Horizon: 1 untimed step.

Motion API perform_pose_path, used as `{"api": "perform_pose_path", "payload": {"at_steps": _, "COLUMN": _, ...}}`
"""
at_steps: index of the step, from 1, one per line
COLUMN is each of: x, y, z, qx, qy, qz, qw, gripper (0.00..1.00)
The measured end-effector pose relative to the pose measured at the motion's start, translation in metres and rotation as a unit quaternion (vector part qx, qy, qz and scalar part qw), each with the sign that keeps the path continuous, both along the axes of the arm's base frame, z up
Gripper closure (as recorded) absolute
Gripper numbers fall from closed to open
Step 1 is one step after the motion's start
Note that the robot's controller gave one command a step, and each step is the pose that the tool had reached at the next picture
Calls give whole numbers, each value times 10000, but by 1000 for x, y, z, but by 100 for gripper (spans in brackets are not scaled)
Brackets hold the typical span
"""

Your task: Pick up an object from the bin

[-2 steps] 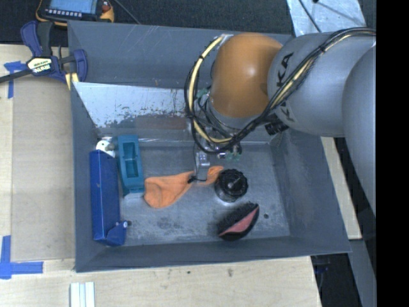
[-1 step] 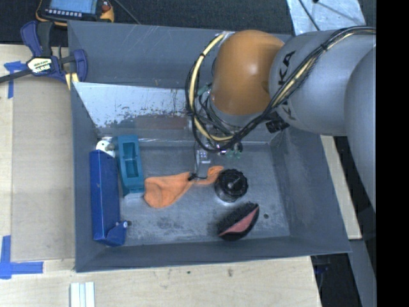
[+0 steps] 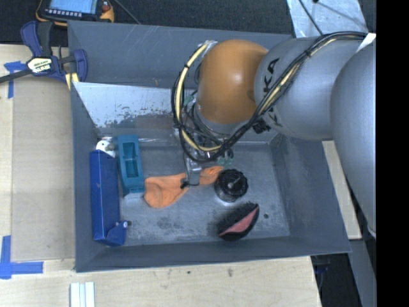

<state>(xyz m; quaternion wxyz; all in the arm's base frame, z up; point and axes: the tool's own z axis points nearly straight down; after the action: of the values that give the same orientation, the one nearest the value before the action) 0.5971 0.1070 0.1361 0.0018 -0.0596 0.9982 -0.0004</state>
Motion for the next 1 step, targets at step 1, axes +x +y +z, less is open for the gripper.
{"api": "perform_pose_path", "payload": {"at_steps": 1, "x": -18, "y": 7, "z": -11, "qx": 3, "qy": 14, "qz": 317, "qw": 9995, "gripper": 0}}
